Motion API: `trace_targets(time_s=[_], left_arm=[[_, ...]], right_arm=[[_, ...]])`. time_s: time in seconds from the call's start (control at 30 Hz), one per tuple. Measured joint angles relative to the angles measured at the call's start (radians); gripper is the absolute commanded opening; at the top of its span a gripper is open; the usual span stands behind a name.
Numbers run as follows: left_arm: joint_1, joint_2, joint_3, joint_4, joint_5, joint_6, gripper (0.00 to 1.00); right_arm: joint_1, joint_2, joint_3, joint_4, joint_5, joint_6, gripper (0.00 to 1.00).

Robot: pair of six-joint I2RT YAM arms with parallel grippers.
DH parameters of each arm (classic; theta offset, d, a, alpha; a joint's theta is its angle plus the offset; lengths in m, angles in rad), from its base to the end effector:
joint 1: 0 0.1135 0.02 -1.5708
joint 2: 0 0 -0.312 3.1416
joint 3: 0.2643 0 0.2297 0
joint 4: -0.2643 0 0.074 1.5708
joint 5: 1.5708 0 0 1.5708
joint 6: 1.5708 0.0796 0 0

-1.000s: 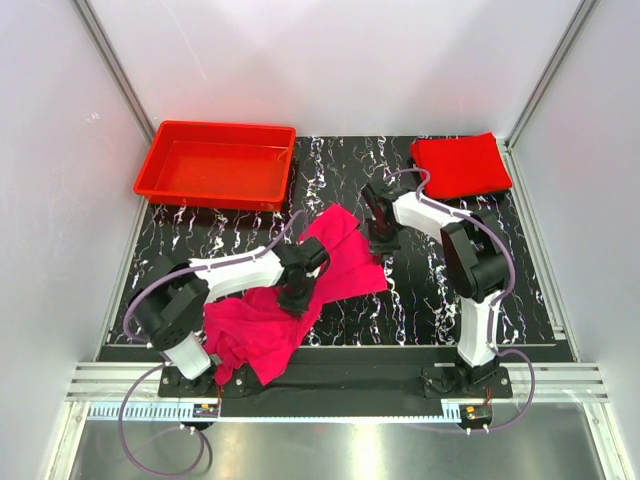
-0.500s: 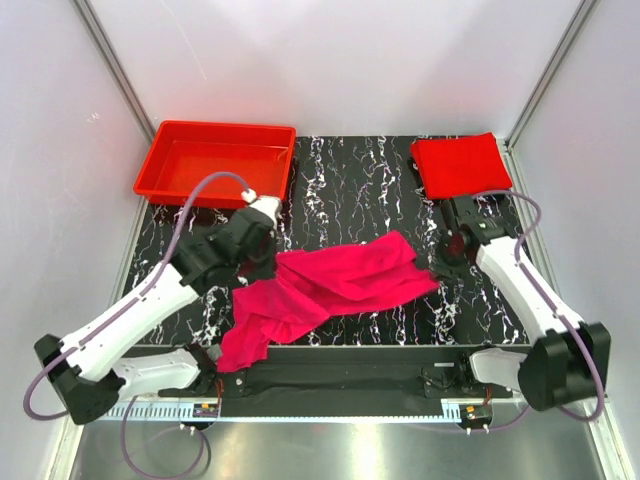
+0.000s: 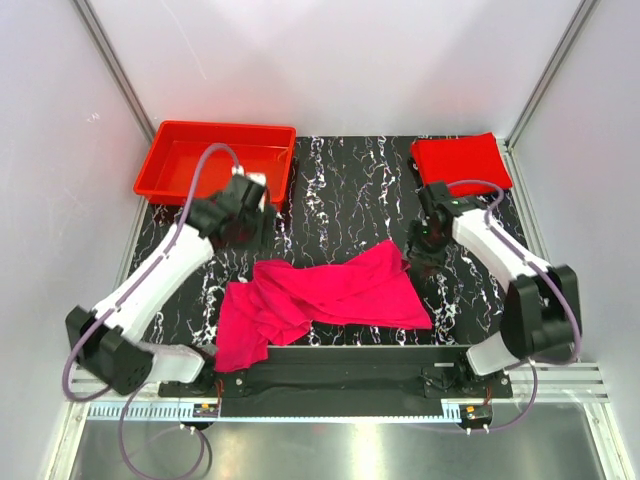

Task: Fold and stack the t-shirts
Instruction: Flatten the tshirt out

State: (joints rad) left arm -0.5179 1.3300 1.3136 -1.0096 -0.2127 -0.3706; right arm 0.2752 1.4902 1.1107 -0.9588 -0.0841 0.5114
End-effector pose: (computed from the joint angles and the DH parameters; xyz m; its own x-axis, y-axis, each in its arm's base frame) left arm 0.2229 -0.1077 0.3430 -0.8335 0.0675 -0.5484 0.0933 0.9954 -0.0194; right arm 0.2468 0.0766 0.2489 -0.9583 0.2362 -0.1609 0.2059 0.9611 0.1840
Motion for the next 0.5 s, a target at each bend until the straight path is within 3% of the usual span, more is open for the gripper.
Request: trace_targets(time_s=[0.23,0.5], left_arm=[[-0.170,-0.151,-0.292,-0.019,0.239,-0.030,0.78],[-0.211,-0.192,-0.366,0.033,0.368,-0.099,0.86]], right_arm=[[0.043,0.245,0.102,0.105,-0.040,0.002,0.59],[0.043,0.359,0.163,0.122,0.017,0.002,0.60]])
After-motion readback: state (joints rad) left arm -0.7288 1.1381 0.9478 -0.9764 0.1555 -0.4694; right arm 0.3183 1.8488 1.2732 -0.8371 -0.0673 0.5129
